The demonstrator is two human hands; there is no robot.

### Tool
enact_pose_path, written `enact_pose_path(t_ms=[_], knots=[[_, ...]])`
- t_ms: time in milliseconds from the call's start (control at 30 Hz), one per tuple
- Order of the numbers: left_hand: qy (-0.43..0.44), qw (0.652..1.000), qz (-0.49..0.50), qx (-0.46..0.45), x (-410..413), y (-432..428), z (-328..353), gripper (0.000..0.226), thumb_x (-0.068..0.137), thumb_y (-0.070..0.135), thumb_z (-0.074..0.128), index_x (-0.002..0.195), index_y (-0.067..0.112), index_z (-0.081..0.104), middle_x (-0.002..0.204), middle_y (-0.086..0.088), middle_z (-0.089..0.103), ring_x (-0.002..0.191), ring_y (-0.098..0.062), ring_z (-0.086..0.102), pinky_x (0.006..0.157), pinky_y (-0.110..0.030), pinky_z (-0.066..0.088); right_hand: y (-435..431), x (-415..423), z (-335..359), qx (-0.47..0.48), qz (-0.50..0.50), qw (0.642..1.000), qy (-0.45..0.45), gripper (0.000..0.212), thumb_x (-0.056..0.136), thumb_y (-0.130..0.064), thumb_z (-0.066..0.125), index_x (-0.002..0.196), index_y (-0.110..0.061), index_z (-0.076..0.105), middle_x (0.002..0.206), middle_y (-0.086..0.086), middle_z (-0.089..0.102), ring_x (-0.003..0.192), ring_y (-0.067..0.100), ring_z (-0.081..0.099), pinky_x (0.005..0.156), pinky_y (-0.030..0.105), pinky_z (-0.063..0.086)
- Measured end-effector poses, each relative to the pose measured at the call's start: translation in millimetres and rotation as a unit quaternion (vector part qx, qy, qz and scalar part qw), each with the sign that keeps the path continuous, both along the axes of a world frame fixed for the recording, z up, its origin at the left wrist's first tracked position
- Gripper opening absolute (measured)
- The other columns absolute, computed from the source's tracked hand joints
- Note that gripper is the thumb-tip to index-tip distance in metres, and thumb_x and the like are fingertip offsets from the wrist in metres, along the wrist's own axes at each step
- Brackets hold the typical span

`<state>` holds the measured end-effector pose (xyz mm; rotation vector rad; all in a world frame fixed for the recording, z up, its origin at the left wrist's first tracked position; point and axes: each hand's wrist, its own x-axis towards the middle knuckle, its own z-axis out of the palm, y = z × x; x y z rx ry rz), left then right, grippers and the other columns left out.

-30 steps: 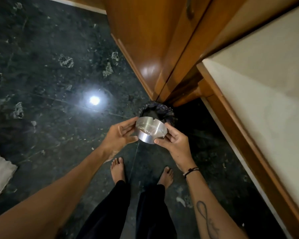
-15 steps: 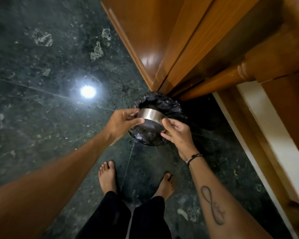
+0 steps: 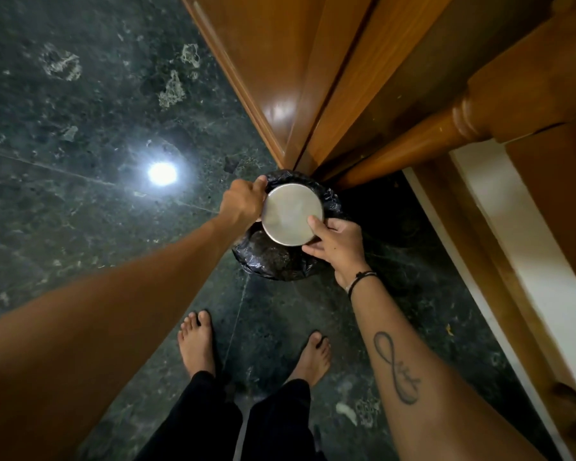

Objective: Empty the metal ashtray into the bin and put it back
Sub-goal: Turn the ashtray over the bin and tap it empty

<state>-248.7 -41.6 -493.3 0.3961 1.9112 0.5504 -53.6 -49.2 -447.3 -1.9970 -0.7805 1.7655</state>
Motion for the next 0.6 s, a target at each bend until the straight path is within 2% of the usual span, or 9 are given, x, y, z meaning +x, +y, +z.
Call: enact_pose_path(t_ms=[100,167,233,300,367,400,500,533,600], knots=[[-0.018,0.998,0.061,-0.024,13,2,25,0.045,0.112,0.039,0.054,0.080,0.009,0.063,0.090,-0.017,0.074,0.081,-0.034,0.073,0.074,-0.047,0.069,-2,1,4,0.004,-0.004,1.000,0.015,0.038,0.105,-0.018,0.074,0.131,0.009,0.069,0.100,0.012,0.072,0.101,0.032,0.071,0.060,0.025,0.068],[-0.048,0.992,0.108,-0.045,21,1,21,0.041,0.113,0.034,0.054,0.082,0.009,0.061,0.080,-0.009,0.065,0.072,-0.027,0.064,0.063,-0.039,0.062,-6,3,3,0.014,-0.002,1.000,0.006,0.041,0.105,-0.022,0.075,0.132,0.008,0.069,0.108,0.015,0.074,0.099,0.029,0.073,0.061,0.026,0.069],[-0.090,0.980,0.165,-0.070,25,-3,17,0.036,0.111,0.036,0.057,0.089,0.008,0.064,0.088,-0.010,0.066,0.076,-0.027,0.065,0.074,-0.044,0.063,-12,3,2,0.027,0.018,0.999,-0.019,0.041,0.104,-0.027,0.076,0.128,0.005,0.072,0.109,0.017,0.077,0.093,0.027,0.075,0.068,0.034,0.071],[-0.133,0.967,0.201,-0.076,28,-5,12,0.034,0.110,0.037,0.057,0.090,0.010,0.065,0.100,-0.013,0.069,0.087,-0.030,0.068,0.079,-0.046,0.059,-23,3,6,0.078,0.099,0.986,-0.108,0.052,0.103,-0.037,0.075,0.140,-0.001,0.068,0.118,0.017,0.080,0.102,0.028,0.076,0.086,0.046,0.069],[-0.152,0.962,0.213,-0.072,30,-5,16,0.031,0.112,0.035,0.054,0.109,0.008,0.069,0.110,-0.015,0.071,0.098,-0.033,0.069,0.080,-0.048,0.061,-39,6,12,0.188,0.244,0.923,-0.232,0.066,0.104,-0.040,0.068,0.162,-0.013,0.050,0.155,0.014,0.065,0.139,0.029,0.063,0.115,0.048,0.055],[-0.159,0.961,0.217,-0.068,31,-6,16,0.035,0.113,0.034,0.051,0.122,0.006,0.069,0.115,-0.016,0.072,0.103,-0.035,0.071,0.085,-0.051,0.063,-48,9,18,0.268,0.304,0.868,-0.288,0.070,0.106,-0.031,0.062,0.169,-0.012,0.039,0.171,0.014,0.048,0.157,0.030,0.047,0.127,0.048,0.043],[-0.180,0.958,0.211,-0.069,33,-5,16,0.045,0.113,0.035,0.050,0.135,0.000,0.068,0.133,-0.022,0.076,0.117,-0.041,0.075,0.105,-0.063,0.061,-65,9,31,0.452,0.418,0.686,-0.389,0.079,0.097,-0.005,0.047,0.172,0.001,0.021,0.182,0.020,0.009,0.171,0.038,0.010,0.140,0.053,0.017],[-0.182,0.959,0.207,-0.061,33,-4,12,0.046,0.112,0.036,0.050,0.133,0.000,0.070,0.133,-0.023,0.077,0.114,-0.040,0.076,0.104,-0.063,0.062,-69,8,27,0.458,0.450,0.659,-0.390,0.080,0.098,-0.004,0.047,0.172,0.002,0.017,0.182,0.021,0.004,0.171,0.038,0.007,0.140,0.053,0.014],[-0.170,0.965,0.194,-0.053,34,-5,13,0.045,0.112,0.036,0.051,0.127,-0.001,0.072,0.123,-0.022,0.078,0.103,-0.037,0.075,0.095,-0.055,0.065,-73,8,14,0.422,0.524,0.642,-0.367,0.090,0.096,-0.006,0.056,0.173,0.002,0.010,0.183,0.022,-0.001,0.172,0.037,0.004,0.140,0.052,0.013]])
